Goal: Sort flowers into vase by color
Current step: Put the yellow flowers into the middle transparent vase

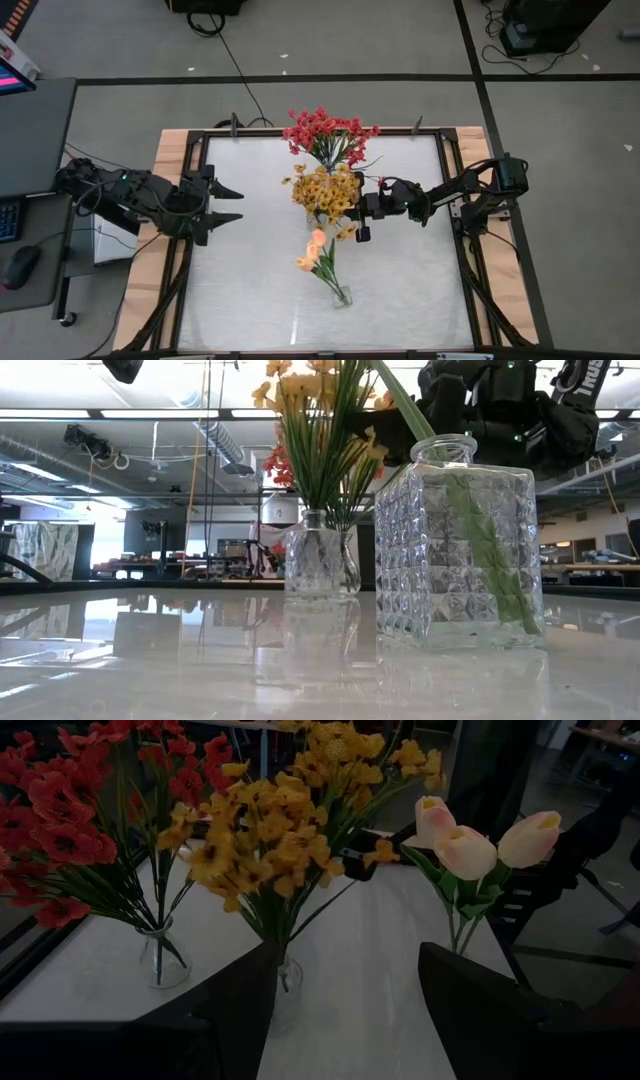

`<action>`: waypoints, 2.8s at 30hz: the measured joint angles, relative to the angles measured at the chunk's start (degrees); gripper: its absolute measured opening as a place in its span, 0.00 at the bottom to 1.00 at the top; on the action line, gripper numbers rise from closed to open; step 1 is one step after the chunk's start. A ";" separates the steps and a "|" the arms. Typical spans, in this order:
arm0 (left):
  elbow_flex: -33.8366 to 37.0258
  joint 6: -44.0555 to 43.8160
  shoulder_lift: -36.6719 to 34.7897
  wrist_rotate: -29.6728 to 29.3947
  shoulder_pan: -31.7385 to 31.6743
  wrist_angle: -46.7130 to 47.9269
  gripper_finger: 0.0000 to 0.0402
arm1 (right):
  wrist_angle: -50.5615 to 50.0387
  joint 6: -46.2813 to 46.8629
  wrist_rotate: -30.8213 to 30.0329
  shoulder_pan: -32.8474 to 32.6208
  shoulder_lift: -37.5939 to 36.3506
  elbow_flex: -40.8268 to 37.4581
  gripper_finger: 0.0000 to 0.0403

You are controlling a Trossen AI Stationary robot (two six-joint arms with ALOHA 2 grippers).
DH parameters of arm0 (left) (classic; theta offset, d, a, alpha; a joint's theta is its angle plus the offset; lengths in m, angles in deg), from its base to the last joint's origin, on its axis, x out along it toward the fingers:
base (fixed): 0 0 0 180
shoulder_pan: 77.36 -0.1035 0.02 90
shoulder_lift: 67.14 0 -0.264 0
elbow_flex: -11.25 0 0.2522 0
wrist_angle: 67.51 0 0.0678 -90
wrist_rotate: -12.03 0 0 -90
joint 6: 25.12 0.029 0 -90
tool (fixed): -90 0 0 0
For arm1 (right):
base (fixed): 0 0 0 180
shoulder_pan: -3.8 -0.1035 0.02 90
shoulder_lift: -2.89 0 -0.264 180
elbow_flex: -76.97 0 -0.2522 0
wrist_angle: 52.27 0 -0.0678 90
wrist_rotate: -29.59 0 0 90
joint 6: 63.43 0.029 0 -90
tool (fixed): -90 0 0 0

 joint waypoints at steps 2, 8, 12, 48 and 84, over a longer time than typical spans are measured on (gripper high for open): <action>0.00 0.00 0.02 0.02 -0.02 0.00 0.62 | -0.44 0.02 0.02 0.00 0.00 0.00 0.03; 0.00 0.00 0.01 0.02 0.00 0.00 0.62 | -2.02 0.19 0.20 0.00 0.00 0.00 0.03; 0.00 0.00 0.00 0.02 -0.02 0.00 0.62 | -2.97 0.19 0.21 0.00 0.00 0.00 0.03; 0.00 0.00 0.02 0.00 -0.02 0.00 0.62 | -7.22 2.96 0.47 0.07 0.02 0.00 0.03; 0.00 0.00 0.00 0.01 -0.02 0.00 0.62 | -2.63 6.18 2.20 0.02 0.07 -0.02 0.41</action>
